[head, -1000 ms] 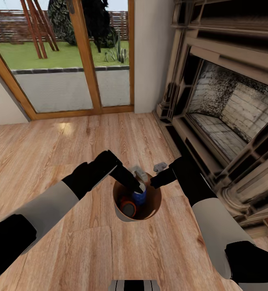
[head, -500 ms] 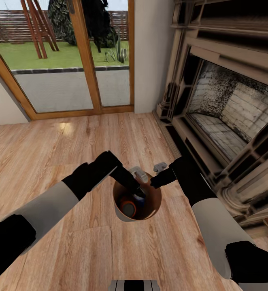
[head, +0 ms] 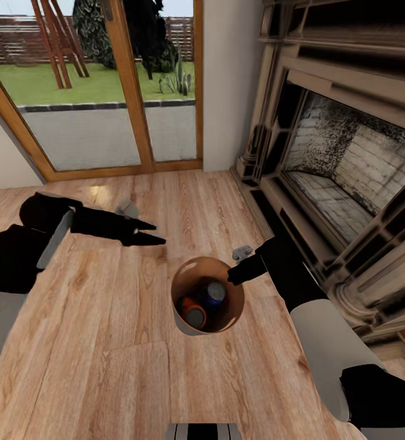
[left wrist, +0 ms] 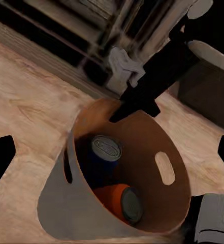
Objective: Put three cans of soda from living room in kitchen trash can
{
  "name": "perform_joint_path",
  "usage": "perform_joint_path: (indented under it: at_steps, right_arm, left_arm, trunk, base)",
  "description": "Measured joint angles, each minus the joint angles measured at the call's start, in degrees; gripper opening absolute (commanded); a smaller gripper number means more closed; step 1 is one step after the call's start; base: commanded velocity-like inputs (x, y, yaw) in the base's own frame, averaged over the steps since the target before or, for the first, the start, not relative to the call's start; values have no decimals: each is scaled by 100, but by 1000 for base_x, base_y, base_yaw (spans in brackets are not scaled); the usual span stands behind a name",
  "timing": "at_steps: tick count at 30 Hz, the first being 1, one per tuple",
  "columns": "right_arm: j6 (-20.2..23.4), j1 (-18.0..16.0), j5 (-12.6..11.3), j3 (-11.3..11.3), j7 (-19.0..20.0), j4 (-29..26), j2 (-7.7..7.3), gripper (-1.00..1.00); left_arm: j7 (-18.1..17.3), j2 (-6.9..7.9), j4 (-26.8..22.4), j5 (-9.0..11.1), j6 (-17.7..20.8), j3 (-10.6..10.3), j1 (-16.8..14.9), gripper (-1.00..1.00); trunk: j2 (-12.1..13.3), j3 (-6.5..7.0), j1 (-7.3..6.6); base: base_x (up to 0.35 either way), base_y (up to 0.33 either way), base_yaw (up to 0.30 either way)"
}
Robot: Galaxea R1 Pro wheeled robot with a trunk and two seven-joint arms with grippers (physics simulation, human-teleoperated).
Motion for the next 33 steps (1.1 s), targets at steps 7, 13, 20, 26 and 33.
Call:
perform_joint_path:
  at_steps: [7,13,20,26,33]
  right_arm:
    - [3,0,-8,2,1,0,1,-100]
    - [1,0,-3,-1,1,3,0,-100]
    - [-22,-286,70,-35,-67,950,-55,-100]
    - [-2,-472,411,-60,-96,1411,-75,-100]
    - [12,-1037,734,-93,-121,2308,-194,-100]
  left_arm:
    - [-735,634,104,10,43,2690,353,100]
    - [561,692,460,-169,-457,3440,1360,100]
    - [3250,101,1018,-246,-3145,3503,3305,100]
    - [3623,-422,1641,-243,-4762,3498,4031,100]
    - [3679,-555,1621,-217,-5774,3499,4858,100]
  trunk:
    - [0,0,0]
    - [0,-1,1]
    - [0,-1,1]
    - [0,-1,1]
    - [0,0,0]
  base:
    - [0,0,0]
    - [0,0,0]
    - [0,0,0]
    - [0,0,0]
    - [0,0,0]
